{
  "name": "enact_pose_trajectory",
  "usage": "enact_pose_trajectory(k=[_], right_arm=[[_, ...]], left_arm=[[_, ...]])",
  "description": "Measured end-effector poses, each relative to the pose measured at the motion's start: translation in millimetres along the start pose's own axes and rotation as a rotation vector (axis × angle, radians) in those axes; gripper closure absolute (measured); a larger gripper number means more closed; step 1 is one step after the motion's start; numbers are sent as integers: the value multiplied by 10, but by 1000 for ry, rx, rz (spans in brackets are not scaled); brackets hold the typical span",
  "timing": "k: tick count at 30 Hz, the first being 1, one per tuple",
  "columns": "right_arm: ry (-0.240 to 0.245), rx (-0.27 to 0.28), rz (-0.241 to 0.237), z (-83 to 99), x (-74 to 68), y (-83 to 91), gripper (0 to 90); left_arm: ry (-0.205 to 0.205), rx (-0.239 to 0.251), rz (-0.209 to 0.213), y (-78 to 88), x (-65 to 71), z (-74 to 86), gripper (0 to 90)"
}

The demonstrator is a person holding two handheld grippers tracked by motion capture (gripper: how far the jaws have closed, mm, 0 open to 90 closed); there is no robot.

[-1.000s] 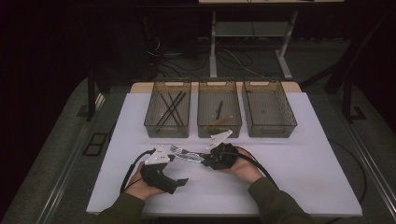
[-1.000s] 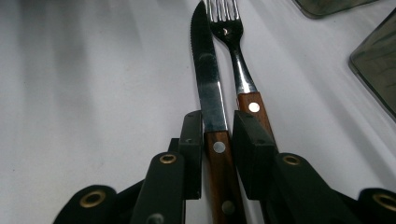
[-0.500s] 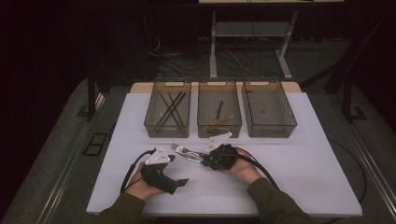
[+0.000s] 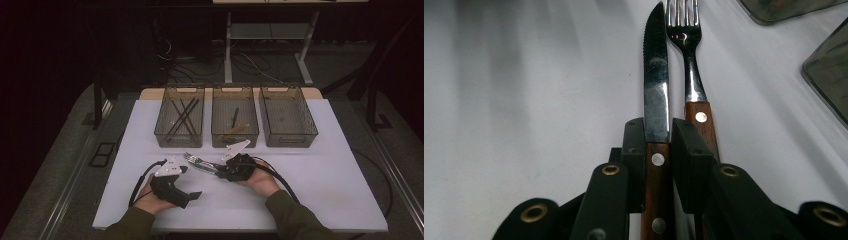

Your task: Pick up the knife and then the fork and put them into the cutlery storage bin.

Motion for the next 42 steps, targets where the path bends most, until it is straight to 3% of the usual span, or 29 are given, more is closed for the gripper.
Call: enact_pose_trajectory(k=[4,5,6,8,13,18,42], right_arm=[[6,3,-13,-11,-4,61,770],[-16,8,-18,-17,-22,76,770],[8,5,-13,-14,7,94,770],[-21,15,-22,-18,-11,124,770],[-14,22,-22,-7,20,218,770],[-59,39,-26,15,46,327,769],[-119,131,34,58,367,914,769]], left_arm=[[-4,4,1,3,-1,-4,4],[2,5,2,3,5,-5,4],[0,7,3,3,5,-6,4],[-2,11,5,5,9,-8,3],[-16,27,9,11,14,-13,0],[-3,47,20,14,19,-11,0],[-16,35,18,39,28,28,0]])
Point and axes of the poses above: each handheld gripper's, and its own axes: y roughly backward along the jaws, z roughly out of its underside, x roughly to its right, the point moved 9 cm from there along -y, roughly forward along the jaws, and after that the axes turned 13 degrees about -y, right-handed, at the moved point
